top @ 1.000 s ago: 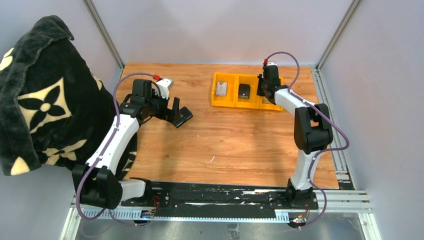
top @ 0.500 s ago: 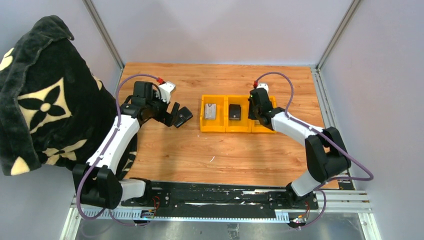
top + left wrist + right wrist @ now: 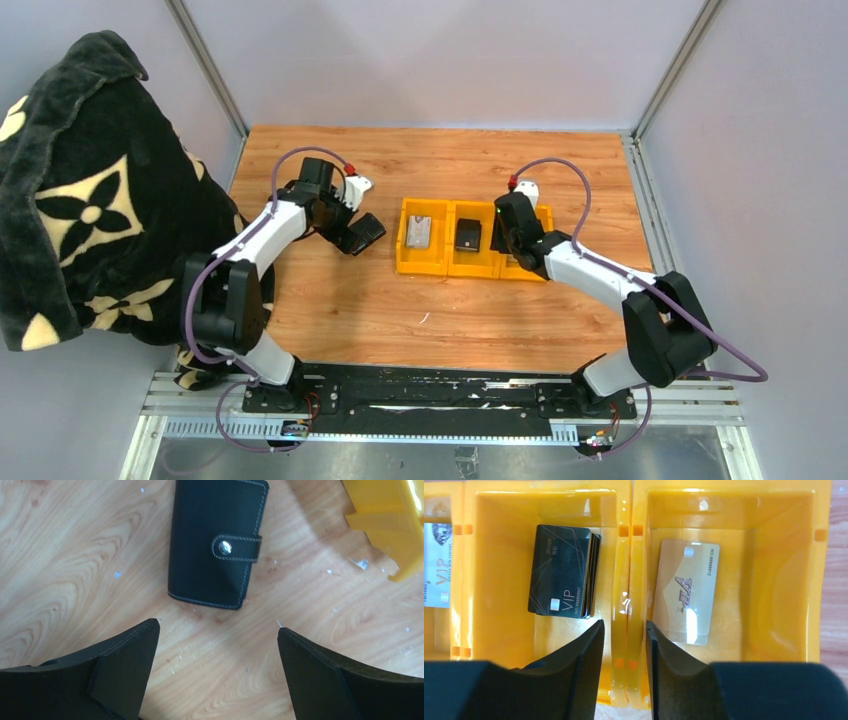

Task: Take the credit cards out of the card holder
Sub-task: Open the card holder at the center of the board.

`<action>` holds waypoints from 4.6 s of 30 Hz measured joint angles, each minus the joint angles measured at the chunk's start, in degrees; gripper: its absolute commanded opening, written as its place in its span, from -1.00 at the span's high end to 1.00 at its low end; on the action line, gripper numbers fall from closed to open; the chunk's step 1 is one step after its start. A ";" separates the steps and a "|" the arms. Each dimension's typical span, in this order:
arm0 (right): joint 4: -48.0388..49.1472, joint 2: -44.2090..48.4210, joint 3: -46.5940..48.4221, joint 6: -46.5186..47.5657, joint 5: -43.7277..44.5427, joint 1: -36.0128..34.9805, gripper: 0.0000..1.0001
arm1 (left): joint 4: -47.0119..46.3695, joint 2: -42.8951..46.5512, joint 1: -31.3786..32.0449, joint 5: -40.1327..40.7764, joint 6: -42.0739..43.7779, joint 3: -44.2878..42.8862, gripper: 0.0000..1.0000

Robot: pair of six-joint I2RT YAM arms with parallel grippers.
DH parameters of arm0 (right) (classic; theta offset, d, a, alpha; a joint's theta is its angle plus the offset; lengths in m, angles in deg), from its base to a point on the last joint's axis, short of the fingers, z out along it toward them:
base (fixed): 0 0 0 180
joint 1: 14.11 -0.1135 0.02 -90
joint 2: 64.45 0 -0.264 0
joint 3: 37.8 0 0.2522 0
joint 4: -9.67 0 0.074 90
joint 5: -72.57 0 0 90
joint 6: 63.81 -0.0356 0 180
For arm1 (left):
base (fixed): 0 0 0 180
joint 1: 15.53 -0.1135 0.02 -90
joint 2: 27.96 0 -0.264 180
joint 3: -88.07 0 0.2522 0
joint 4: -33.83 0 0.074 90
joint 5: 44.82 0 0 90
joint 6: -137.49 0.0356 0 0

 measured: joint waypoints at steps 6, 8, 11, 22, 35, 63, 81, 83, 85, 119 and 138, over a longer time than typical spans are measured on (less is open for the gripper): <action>0.37 0.66 0.42 -1.49 -2.54 -0.04 -0.49 | -2.78 -6.25 0.24 0.48 2.45 -2.84 -0.99; -0.28 1.40 0.79 -1.75 -3.72 -0.04 -0.62 | -3.10 -7.82 0.26 0.42 3.48 -3.34 -0.96; -2.75 4.02 2.78 -1.84 -5.75 -0.04 -0.66 | -3.26 -10.25 0.26 0.13 5.25 -3.87 -0.90; -11.58 17.38 23.12 -12.59 -20.74 -0.04 -0.78 | -5.99 -12.87 0.28 -0.46 7.26 -2.97 -0.64; -1.31 23.69 21.66 -33.09 -31.85 8.50 -0.79 | -8.28 -13.57 1.64 0.48 6.23 -1.60 0.82; 11.72 24.50 19.93 -37.57 -37.16 13.03 -0.81 | 0.33 -12.02 2.54 -1.40 10.67 -2.84 -0.08; 29.44 20.39 14.80 -44.15 -45.13 16.87 -0.81 | 5.07 -5.95 0.28 -2.89 13.75 -1.84 0.98; 31.85 18.95 14.82 -45.40 -46.14 16.90 -0.81 | 7.67 -1.01 0.07 -3.48 13.73 -1.84 0.99; 32.74 17.92 14.80 -46.42 -46.99 16.90 -0.81 | 9.90 3.41 0.09 -4.59 13.68 -2.14 0.98; 9.90 5.51 9.35 -22.88 -56.61 -3.96 -0.82 | 26.75 21.79 16.02 -11.91 5.95 -15.93 1.00; 30.32 -0.55 9.42 -34.25 -56.54 -10.62 0.82 | 24.20 26.29 21.31 -5.46 10.97 -15.58 0.23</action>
